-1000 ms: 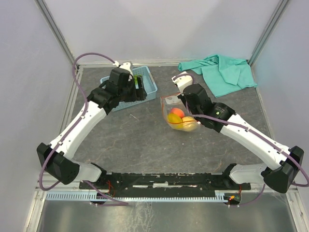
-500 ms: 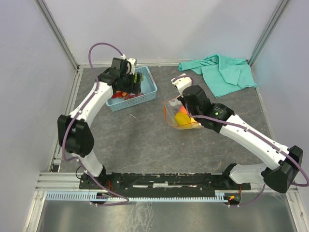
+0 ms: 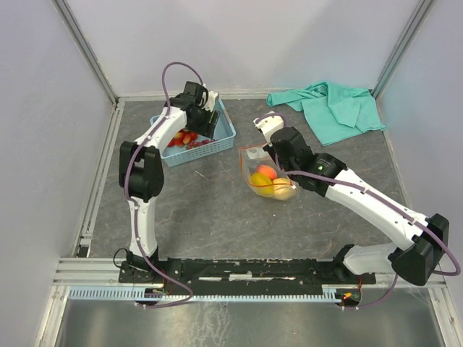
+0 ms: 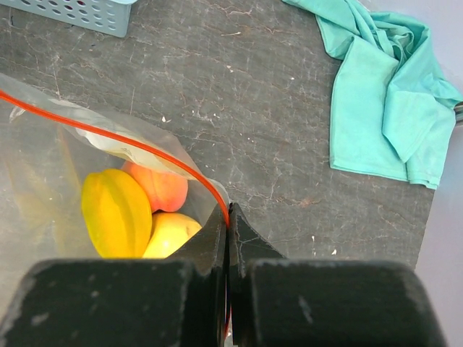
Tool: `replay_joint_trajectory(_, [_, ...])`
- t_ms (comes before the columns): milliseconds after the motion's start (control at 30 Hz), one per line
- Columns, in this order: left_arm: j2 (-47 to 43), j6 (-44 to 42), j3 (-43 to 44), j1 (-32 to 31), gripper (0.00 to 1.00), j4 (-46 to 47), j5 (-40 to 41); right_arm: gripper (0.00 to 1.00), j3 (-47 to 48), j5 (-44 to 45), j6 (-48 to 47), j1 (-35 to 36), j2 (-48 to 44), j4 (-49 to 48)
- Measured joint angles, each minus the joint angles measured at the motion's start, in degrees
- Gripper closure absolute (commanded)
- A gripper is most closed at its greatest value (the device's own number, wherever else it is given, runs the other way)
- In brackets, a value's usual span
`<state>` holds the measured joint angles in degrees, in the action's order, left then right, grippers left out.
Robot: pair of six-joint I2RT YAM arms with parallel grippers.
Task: Place the food in the zip-top bag and seal the zipper
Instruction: Pick up the fake fruit from the bin.
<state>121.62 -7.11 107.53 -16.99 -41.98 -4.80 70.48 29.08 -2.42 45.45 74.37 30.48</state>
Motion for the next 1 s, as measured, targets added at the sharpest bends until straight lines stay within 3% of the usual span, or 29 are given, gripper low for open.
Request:
replay_joint_trajectory(600, [14.5,-3.5,9.0,0.2,0.35,-4.2,-4.9,0.99,-0.1,-0.1,0.6,-1.0,0.6,0.0])
replay_joint_trajectory(667, [14.7,-3.5,9.6,0.2,0.41,-4.3,-5.1,0.99,-0.1,-0.1,0.7,-1.0,0.7,0.0])
replay_joint_trajectory(833, [15.6,-3.5,10.6,0.2,0.69,-4.4,-5.9,0.99,-0.1,-0.1,1.0,-1.0,0.8,0.0])
replay_joint_trajectory(1000, [15.6,-3.4,10.6,0.2,0.87,-4.6,-6.5,0.99,-0.1,-0.1,1.2,-1.0,0.8,0.0])
